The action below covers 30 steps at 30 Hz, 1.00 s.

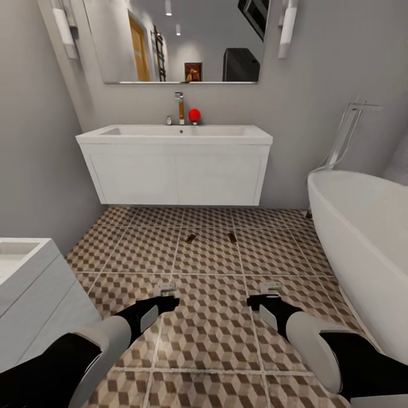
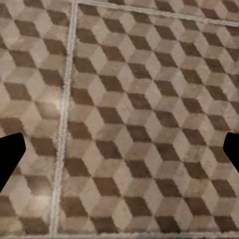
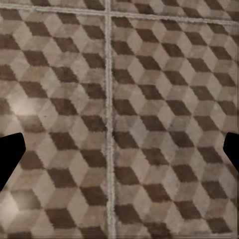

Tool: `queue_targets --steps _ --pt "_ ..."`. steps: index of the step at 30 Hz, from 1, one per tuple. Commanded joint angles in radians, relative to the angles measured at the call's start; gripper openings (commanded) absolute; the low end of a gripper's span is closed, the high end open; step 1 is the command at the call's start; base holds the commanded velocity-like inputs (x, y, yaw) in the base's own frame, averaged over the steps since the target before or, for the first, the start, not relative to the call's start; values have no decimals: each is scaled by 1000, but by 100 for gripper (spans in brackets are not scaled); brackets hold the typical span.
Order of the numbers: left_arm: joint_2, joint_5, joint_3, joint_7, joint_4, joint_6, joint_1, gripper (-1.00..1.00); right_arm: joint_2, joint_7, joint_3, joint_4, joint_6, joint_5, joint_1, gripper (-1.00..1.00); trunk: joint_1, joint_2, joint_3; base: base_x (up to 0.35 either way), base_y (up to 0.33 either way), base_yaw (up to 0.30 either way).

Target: Take the four mousetraps from the cabinet in the bathroom and place them on the bathroom floor. Make sure all four end up on the same floor surface, and ensure that at least two of them are either under or directly next to the same bathroom sink.

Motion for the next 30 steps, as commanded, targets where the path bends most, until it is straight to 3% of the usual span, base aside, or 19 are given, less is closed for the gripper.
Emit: queue_targets --steps 1,16,30 --pt "1 10 -8 2 -1 4 0 100 0 -4 -3 2 6 7 2 100 -1 0 3 0 0 0" --pt "4 11 -7 4 4 3 4 100 -3 -3 -3 3 20 8 65 100 -7 3 61 0 0 0" --pt "4 12 -7 4 5 1 4 100 -7 0 -2 3 15 9 77 100 -14 7 115 0 0 0"
